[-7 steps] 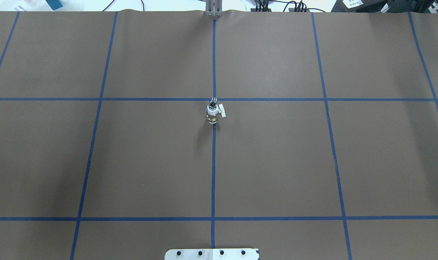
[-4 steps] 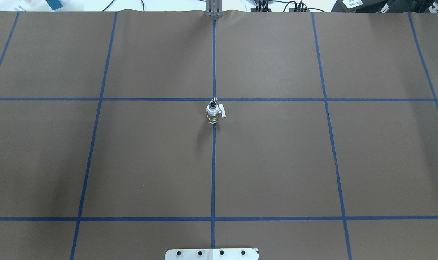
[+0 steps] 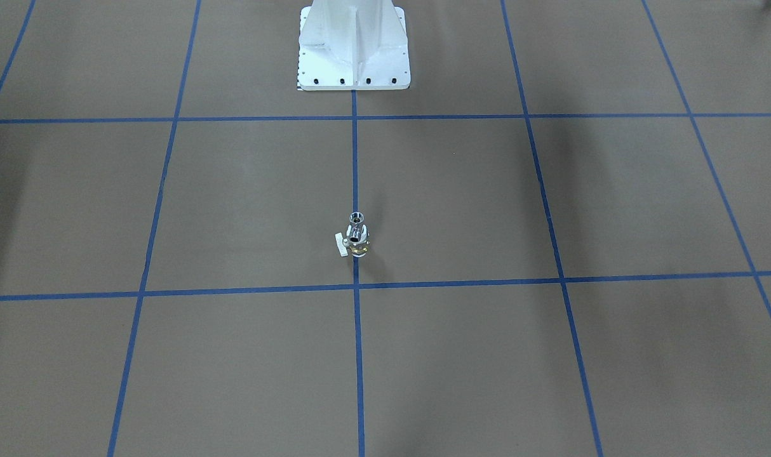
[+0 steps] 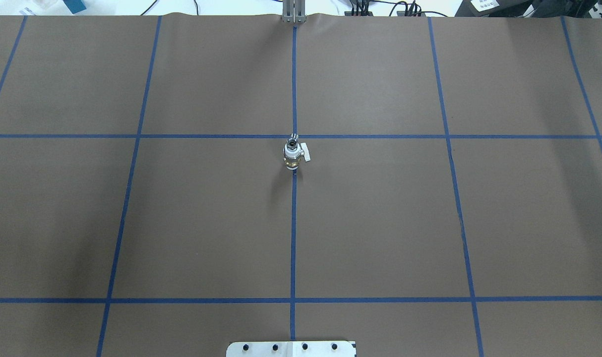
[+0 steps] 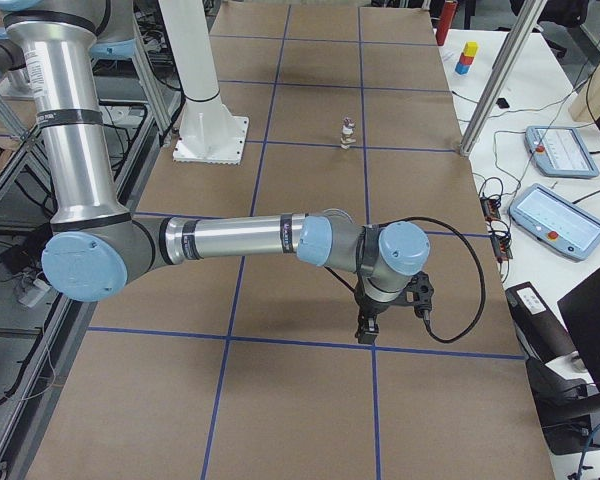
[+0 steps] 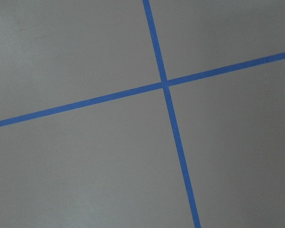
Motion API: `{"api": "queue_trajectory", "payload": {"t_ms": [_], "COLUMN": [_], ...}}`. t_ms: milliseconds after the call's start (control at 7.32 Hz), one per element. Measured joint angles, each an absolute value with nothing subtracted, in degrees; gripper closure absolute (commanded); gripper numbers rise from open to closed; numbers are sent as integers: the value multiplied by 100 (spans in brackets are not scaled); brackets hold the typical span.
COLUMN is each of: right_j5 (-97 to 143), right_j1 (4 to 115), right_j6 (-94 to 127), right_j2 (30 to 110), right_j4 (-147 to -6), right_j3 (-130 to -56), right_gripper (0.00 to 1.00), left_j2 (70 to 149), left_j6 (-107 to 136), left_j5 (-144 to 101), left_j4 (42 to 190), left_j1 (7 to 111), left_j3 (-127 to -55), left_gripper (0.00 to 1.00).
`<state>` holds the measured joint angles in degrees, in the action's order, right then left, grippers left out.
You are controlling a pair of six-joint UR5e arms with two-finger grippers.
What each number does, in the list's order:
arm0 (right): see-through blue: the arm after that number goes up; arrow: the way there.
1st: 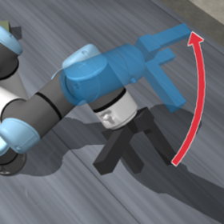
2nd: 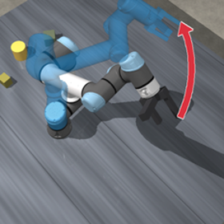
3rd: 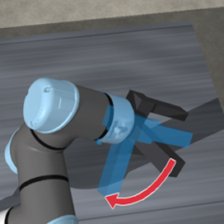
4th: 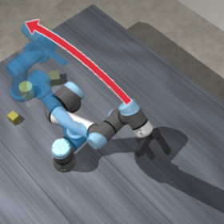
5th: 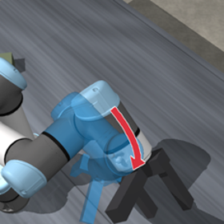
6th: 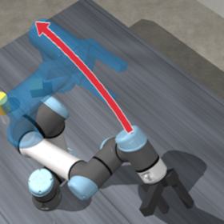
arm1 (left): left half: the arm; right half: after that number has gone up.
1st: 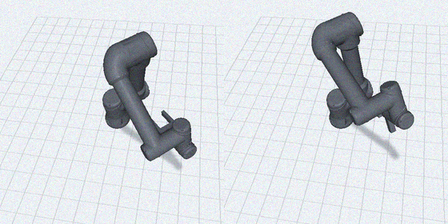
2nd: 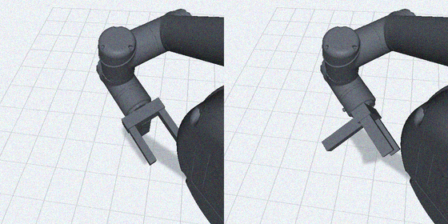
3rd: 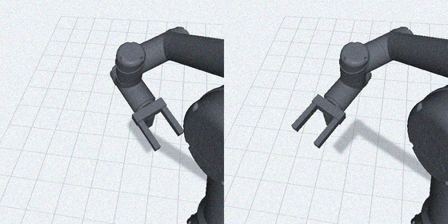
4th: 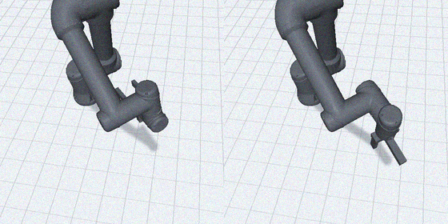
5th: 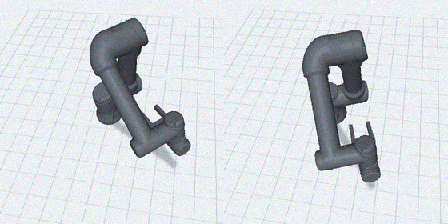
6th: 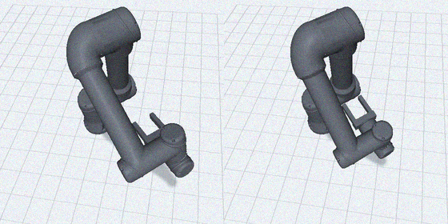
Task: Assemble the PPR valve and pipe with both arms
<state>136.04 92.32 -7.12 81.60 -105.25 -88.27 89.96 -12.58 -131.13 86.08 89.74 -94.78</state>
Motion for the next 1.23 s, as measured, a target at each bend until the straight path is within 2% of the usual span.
{"api": "queue_trajectory", "payload": {"t_ms": [410,1229], "right_j5": [13603,13605], "right_j1": [9153,9150], "right_j6": [-693,-688], "right_j2": [8260,8262], "right_j4": [-10003,-9941], "right_j3": [-8649,-8622], "right_gripper": [1,1], "left_j2": [8995,8992], "left_j6": [-1249,-1254], "left_j5": [-12974,-12964], "left_j4": [8605,8604], "left_j1": [8974,8974], "left_j3": [-9479,-9475], "left_gripper": [0,0]}}
